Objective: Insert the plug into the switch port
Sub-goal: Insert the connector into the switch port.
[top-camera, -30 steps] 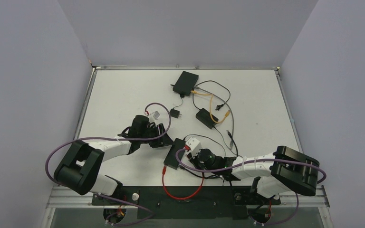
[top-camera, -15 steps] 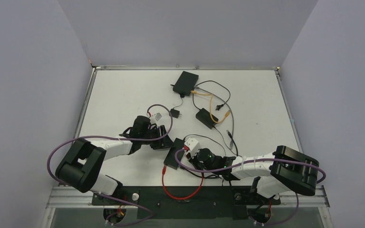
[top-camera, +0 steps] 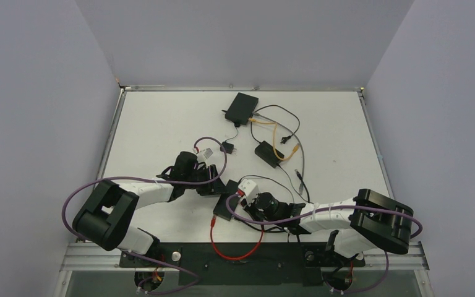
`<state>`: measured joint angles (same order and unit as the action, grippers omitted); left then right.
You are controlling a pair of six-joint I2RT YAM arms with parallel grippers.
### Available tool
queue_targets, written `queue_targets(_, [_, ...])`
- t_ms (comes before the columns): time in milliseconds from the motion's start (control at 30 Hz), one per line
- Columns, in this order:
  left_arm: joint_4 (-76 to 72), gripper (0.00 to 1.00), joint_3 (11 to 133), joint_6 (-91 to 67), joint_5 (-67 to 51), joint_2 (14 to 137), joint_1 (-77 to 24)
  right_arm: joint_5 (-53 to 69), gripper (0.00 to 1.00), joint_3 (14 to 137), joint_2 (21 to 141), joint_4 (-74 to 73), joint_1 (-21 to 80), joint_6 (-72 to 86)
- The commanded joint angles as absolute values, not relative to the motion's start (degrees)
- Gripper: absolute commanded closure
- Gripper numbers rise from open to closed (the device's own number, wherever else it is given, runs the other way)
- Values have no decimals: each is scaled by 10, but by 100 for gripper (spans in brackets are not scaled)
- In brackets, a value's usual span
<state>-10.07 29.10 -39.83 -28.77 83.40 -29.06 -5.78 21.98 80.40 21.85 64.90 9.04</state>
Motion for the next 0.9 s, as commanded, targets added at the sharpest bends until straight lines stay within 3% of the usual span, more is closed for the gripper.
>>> queue_targets(0, [-112, 61, 306, -385, -300, 838, -296, -55, 100, 241, 808, 255, 653, 84])
queue_targets(867, [-99, 63, 315, -371, -296, 862, -316, -76, 100, 249, 794, 247, 673, 58])
